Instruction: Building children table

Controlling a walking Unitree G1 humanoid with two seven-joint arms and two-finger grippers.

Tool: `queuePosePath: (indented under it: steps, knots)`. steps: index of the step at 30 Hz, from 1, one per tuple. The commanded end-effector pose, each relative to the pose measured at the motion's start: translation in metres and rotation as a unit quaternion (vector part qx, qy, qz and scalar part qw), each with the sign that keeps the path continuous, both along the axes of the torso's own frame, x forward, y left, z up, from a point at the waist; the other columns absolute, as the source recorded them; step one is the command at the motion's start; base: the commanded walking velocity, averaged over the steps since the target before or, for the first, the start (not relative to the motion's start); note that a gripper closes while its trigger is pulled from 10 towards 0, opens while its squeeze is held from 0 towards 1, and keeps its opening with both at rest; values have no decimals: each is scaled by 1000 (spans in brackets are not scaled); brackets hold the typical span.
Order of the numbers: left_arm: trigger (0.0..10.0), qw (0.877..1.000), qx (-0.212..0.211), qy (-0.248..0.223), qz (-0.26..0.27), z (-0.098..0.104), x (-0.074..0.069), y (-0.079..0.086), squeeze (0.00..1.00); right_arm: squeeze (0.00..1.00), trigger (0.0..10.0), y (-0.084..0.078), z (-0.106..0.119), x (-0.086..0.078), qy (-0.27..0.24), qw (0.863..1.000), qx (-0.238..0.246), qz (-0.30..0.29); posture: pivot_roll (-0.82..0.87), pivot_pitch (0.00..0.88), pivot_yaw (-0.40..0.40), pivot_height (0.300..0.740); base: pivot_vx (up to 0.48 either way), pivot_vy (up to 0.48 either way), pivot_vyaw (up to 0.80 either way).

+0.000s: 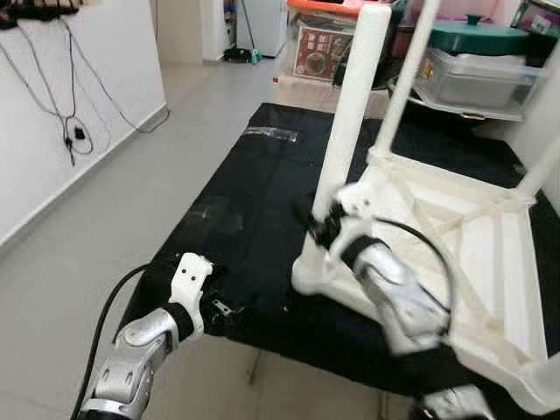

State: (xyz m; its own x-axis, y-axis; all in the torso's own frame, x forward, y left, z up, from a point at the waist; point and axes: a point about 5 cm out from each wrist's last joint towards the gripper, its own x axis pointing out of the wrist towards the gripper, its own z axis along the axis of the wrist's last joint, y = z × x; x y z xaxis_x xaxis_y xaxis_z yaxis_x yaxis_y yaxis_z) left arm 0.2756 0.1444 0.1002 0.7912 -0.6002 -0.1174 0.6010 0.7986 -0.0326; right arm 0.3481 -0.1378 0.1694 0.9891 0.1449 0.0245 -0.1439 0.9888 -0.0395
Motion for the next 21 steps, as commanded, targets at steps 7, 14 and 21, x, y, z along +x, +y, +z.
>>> queuePosePath:
  steps: [7, 14, 21]
  knots:
    - [10000, 1000, 6, 2, -7, 1, 2, -1, 0, 0, 0, -81, -67, -42, 145, 917, -35, -369, 84, 0, -92, 740, 0, 0, 0]
    - [10000, 1000, 6, 6, -14, 0, 0, -4, 0, 1000, 10000, -39, -46, -28, 83, 969, 40, -231, 68, 0, -86, 740, 0, 0, 0]
    - [10000, 1000, 2, 2, -13, 2, 3, -6, 0, 0, 10000, -28, 3, 1, 22, 993, 58, -102, 71, 0, -87, 740, 0, 0, 0]
